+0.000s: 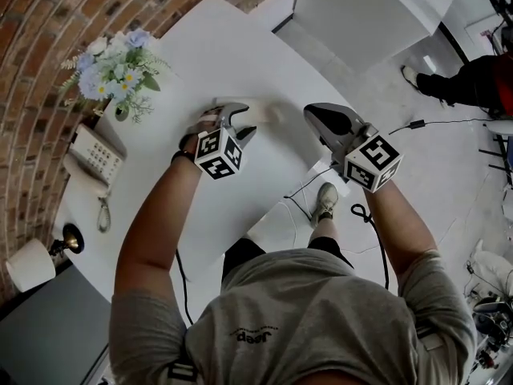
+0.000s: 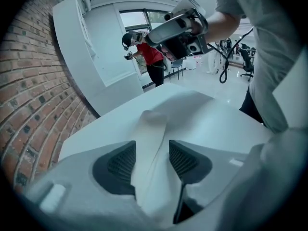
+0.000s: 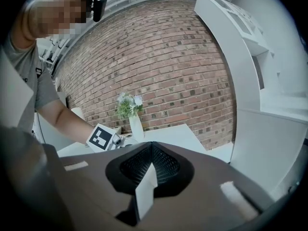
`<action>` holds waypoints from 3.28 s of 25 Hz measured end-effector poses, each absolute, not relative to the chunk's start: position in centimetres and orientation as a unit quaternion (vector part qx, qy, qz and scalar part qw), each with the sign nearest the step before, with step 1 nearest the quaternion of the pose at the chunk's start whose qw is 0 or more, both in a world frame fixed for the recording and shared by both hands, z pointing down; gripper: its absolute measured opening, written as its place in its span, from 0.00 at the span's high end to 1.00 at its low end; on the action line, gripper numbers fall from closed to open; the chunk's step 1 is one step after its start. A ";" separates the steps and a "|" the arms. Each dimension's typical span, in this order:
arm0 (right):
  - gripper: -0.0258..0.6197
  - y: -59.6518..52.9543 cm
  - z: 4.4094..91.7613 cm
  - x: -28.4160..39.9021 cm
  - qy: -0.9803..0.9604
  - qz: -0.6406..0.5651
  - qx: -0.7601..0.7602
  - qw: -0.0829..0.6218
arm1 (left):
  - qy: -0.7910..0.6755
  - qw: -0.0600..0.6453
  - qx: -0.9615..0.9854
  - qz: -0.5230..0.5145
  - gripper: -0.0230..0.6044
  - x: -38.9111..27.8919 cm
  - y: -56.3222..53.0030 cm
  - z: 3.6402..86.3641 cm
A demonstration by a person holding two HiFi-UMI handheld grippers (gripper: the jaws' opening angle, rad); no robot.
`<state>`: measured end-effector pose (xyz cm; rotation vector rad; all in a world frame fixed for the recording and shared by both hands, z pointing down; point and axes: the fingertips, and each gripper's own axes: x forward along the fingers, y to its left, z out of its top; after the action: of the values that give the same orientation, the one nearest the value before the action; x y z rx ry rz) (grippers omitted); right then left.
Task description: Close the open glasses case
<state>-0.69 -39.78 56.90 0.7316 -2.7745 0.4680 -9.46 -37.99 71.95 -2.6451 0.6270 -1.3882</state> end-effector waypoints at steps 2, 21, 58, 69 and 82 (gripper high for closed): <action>0.95 -39.7 56.9 -0.5 -0.947 0.160 0.251 0.117 | 0.205 0.045 -0.865 -0.456 0.62 -9.5 -38.0 72.0; 0.95 -38.1 52.8 1.7 -0.945 0.145 0.271 0.109 | 0.269 -0.022 -0.904 -0.332 0.58 -8.8 -36.7 62.7; 0.95 -34.8 38.9 5.9 -0.940 0.108 0.315 0.070 | 0.466 -0.176 -0.866 0.042 0.97 -14.5 -29.8 38.7; 0.95 -34.3 38.7 6.2 -0.939 0.107 0.319 0.073 | 0.464 -0.167 -0.869 0.038 0.97 -14.3 -29.3 38.2; 0.95 -34.2 39.0 5.9 -0.940 0.100 0.315 0.081 | 0.462 -0.161 -0.871 0.036 0.97 -14.0 -29.0 38.2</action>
<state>5.94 -34.17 38.99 0.9416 -2.8115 0.2990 -14.05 -29.05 38.22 -3.0589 1.6224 0.1262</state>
